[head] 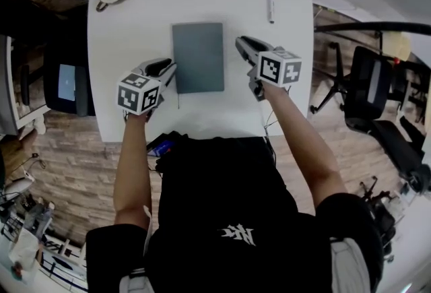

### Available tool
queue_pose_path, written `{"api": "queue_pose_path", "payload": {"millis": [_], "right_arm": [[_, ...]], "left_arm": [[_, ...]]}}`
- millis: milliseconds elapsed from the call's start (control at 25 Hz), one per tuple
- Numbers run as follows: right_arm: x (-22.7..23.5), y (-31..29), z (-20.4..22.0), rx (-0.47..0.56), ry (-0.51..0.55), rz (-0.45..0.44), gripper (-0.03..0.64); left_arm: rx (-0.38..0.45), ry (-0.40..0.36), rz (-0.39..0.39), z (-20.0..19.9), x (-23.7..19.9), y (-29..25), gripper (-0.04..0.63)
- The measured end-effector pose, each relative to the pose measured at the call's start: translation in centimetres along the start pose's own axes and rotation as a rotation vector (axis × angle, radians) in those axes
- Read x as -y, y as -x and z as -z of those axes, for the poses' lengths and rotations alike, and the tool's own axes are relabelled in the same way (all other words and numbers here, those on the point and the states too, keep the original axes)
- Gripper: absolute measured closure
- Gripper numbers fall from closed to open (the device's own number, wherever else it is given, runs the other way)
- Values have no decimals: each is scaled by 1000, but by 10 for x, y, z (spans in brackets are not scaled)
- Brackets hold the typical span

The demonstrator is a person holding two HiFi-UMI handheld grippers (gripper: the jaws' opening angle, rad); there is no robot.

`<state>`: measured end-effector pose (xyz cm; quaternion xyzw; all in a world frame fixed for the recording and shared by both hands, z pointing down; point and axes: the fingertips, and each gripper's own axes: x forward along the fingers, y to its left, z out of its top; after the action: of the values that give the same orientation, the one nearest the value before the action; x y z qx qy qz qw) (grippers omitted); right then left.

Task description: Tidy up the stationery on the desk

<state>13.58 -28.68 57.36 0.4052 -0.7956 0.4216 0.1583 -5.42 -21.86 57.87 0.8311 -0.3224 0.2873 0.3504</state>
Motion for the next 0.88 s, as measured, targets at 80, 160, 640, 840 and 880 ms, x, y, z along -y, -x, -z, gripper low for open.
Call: {"api": "queue_pose_path", "payload": {"millis": [80, 160, 640, 840, 880], "right_arm": [[15, 14, -26, 45, 73, 30, 548], [36, 25, -50, 79, 122, 78, 535], [135, 6, -95, -37, 157, 312, 469], [154, -7, -88, -83, 148, 354, 469], [156, -10, -86, -92, 145, 358, 470]], "left_arm": [[48, -25, 6, -18, 5, 5, 536], [87, -51, 16, -37, 12, 9, 562], [112, -167, 87, -91, 55, -4, 592], [105, -139, 86, -89, 55, -5, 592], [101, -138, 81, -87, 53, -4, 592]]}}
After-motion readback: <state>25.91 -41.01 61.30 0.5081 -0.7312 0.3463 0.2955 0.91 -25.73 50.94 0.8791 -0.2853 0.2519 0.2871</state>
